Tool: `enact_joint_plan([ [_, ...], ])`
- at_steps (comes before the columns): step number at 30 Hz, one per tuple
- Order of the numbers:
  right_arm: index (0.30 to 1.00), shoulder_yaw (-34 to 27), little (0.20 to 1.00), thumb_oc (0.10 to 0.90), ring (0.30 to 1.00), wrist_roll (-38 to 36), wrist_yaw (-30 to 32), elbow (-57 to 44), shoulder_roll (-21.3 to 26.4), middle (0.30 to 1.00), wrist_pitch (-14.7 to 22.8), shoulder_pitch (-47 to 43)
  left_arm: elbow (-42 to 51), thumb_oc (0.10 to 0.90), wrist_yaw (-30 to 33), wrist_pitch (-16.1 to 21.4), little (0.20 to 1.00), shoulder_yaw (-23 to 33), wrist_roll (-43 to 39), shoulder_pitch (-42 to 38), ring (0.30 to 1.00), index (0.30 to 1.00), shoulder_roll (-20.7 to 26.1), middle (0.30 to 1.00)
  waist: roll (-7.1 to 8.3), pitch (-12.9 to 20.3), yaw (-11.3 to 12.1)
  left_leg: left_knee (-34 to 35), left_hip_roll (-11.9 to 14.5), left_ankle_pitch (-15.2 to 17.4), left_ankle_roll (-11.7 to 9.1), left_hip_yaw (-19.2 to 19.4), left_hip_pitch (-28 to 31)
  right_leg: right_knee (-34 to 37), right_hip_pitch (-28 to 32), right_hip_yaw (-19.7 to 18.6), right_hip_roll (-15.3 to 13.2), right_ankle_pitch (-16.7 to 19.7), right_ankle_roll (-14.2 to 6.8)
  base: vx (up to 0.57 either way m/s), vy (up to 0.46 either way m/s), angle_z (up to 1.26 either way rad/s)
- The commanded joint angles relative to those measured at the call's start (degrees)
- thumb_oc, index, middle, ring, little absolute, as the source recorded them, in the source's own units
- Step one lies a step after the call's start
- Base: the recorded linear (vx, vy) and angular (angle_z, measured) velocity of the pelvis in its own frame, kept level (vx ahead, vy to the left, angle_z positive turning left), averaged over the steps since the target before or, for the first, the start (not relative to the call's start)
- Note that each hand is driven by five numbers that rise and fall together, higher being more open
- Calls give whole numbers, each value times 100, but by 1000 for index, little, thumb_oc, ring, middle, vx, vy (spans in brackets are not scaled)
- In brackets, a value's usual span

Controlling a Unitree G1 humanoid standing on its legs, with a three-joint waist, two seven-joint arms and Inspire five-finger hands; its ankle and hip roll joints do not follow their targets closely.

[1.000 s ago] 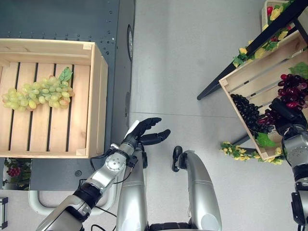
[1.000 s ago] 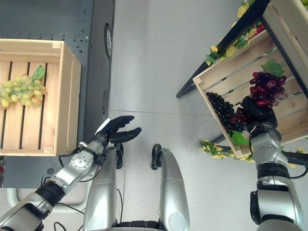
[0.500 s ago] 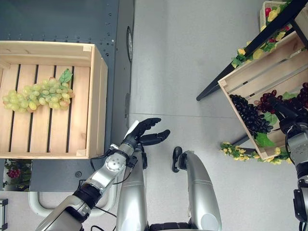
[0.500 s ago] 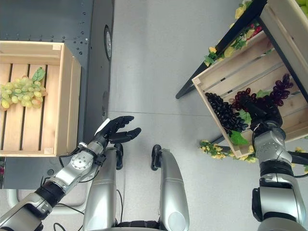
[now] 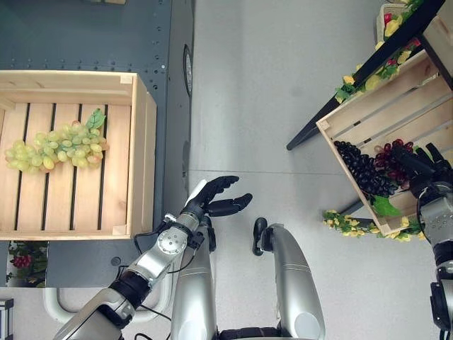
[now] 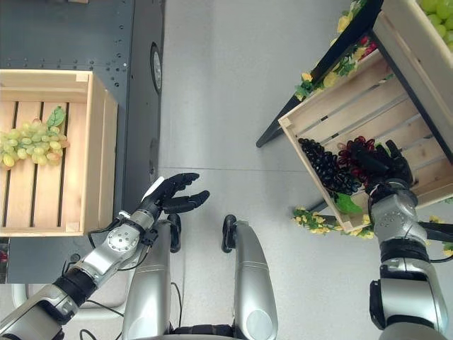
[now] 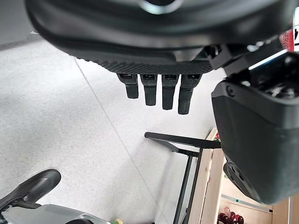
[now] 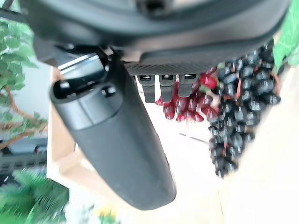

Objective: Pick up the fruits from the basket on one side to the basket on the other side

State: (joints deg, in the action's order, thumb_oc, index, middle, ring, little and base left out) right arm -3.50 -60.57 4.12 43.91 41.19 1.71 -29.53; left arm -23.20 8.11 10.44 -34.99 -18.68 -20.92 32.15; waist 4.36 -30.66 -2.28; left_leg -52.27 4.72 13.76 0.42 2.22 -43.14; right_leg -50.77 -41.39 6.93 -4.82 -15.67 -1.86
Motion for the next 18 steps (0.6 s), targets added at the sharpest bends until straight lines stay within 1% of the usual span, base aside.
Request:
enact_joint_plan([
  [1, 900, 225, 900, 800, 900, 459, -449, -758, -90, 900, 718, 180, 492, 800, 121, 634, 900, -66, 283, -160, 900, 900, -373, 900, 66, 87, -53, 283, -274, 992, 438, 858, 997, 214, 673, 186, 260, 14, 314, 0, 43, -4],
  [4, 900, 533, 900, 800, 900, 942, -558, -1426, -505, 900, 865, 607, 474, 800, 135, 613, 900, -10, 355, -165, 900, 900, -477, 900, 69, 87, -117, 328, -253, 970, 446, 905, 1077, 228, 743, 193, 233, -11, 317, 0, 49, -2],
  [5, 900, 656, 900, 800, 900, 1248, -533, -1610, -614, 900, 951, 728, 460, 800, 152, 612, 900, -10, 374, -172, 900, 900, -509, 900, 70, 87, -139, 354, -245, 959, 447, 922, 1109, 233, 771, 199, 224, -22, 315, -1, 34, 0],
  [6, 900, 700, 900, 800, 900, 1408, -554, -1669, -658, 900, 1001, 773, 457, 800, 166, 610, 900, -13, 382, -173, 900, 900, -523, 900, 70, 87, -148, 367, -242, 951, 448, 929, 1122, 237, 780, 200, 222, -23, 313, -7, 46, -3],
  [7, 900, 884, 900, 800, 900, 1769, -518, -1923, -751, 900, 1112, 912, 431, 800, 187, 592, 900, 9, 407, -176, 900, 900, -586, 900, 64, 87, -174, 416, -243, 922, 445, 946, 1165, 259, 820, 201, 214, -26, 305, -12, 53, -1],
  [8, 900, 968, 900, 800, 900, 1951, -497, -2040, -787, 900, 1158, 972, 410, 800, 196, 598, 900, 16, 424, -175, 900, 900, -614, 900, 54, 87, -186, 447, -246, 902, 441, 955, 1191, 270, 843, 206, 203, -30, 299, -14, 65, -1],
  [10, 900, 1061, 900, 800, 900, 2126, -441, -2171, -816, 900, 1222, 1021, 370, 800, 182, 652, 900, 32, 416, -189, 900, 900, -653, 900, 34, 87, -204, 500, -248, 872, 436, 974, 1231, 292, 872, 212, 185, -33, 296, -17, 59, 1],
  [11, 900, 1157, 900, 800, 900, 2283, -456, -2212, -870, 900, 1328, 1058, 303, 800, 203, 731, 900, 43, 407, -221, 900, 900, -707, 900, 12, 87, -219, 551, -246, 847, 433, 994, 1262, 317, 894, 219, 167, -32, 289, 16, 91, 3],
  [12, 900, 1241, 900, 800, 900, 2413, -428, -2220, -917, 900, 1414, 1092, 271, 800, 251, 783, 900, 36, 393, -249, 900, 900, -771, 900, -28, 87, -224, 581, -265, 905, 404, 975, 1346, 324, 977, 215, 146, -104, 250, 18, 82, 4],
  [13, 900, 1251, 900, 800, 900, 2426, -417, -2223, -922, 900, 1418, 1091, 271, 800, 262, 795, 900, 35, 398, -254, 900, 900, -778, 900, -33, 87, -225, 580, -267, 904, 404, 975, 1344, 323, 976, 217, 141, -107, 251, 37, 90, 6],
  [14, 900, 1310, 900, 800, 900, 2456, -401, -2244, -975, 900, 1457, 1126, 277, 800, 501, 1146, 900, 58, 599, -254, 900, 900, -830, 900, -76, 87, -210, 594, -290, 909, 396, 969, 1380, 314, 1019, 230, 112, -150, 259, -6, 46, 5],
  [15, 900, 1312, 900, 800, 900, 2461, -400, -2247, -982, 900, 1465, 1126, 281, 800, 515, 1171, 900, 66, 607, -262, 900, 900, -831, 900, -78, 87, -210, 588, -289, 892, 397, 968, 1359, 311, 1002, 234, 108, -141, 268, 1, 57, 4],
  [18, 900, 1369, 900, 800, 900, 2567, -348, -2360, -1160, 900, 1647, 1323, 658, 800, 761, 1892, 900, 250, 1052, -229, 900, 900, -793, 900, -141, 87, -135, 626, -327, 857, 394, 957, 1367, 297, 1029, 298, 42, -181, 282, -2, 23, 4],
])
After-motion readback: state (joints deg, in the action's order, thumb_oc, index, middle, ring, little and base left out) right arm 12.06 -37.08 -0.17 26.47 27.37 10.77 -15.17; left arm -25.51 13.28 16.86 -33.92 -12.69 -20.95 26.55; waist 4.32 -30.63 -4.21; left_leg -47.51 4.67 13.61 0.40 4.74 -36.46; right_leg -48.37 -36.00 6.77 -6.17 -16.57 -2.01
